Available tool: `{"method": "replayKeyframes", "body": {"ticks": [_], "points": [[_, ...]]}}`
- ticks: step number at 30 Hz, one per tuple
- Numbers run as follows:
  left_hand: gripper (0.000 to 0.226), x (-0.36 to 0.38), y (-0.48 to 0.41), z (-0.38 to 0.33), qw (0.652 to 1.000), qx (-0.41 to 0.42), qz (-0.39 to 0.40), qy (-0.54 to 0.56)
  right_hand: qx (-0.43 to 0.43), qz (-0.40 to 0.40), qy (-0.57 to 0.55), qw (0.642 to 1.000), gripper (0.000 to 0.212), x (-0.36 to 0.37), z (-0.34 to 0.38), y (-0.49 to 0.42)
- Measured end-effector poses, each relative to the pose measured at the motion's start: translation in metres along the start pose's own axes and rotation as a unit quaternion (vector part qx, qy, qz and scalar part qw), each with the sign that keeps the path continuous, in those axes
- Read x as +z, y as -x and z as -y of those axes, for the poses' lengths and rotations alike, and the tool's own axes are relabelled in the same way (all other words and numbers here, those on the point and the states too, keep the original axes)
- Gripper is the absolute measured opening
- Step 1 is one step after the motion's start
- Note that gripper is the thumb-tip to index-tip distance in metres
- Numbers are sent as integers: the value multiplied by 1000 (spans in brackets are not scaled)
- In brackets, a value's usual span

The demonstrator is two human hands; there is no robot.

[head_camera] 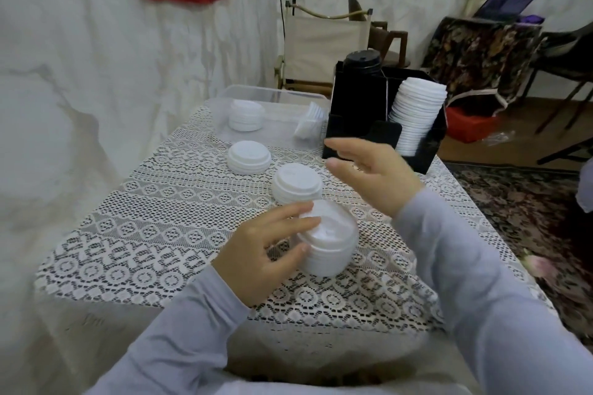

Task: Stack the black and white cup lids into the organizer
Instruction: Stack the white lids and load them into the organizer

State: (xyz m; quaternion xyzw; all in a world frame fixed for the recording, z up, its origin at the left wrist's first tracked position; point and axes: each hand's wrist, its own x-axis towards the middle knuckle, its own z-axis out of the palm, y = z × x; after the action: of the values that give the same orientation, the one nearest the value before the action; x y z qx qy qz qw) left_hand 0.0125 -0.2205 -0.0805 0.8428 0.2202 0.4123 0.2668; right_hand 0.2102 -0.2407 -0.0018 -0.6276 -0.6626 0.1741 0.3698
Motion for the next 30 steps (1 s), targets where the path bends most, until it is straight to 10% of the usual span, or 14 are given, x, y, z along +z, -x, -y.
{"method": "replayKeyframes", "body": {"ticks": [10,18,30], "points": [[36,-2,-3,1,992,7,-53,-115,70,215,356,907,74,51,8,-81],[54,-3,-10,-3,956,-217,42,-195,69,192,259,944,84,43,6,-73],[55,-1,-15,-4,919,-257,139,-265,55,204,222,952,75,38,5,-64]]}}
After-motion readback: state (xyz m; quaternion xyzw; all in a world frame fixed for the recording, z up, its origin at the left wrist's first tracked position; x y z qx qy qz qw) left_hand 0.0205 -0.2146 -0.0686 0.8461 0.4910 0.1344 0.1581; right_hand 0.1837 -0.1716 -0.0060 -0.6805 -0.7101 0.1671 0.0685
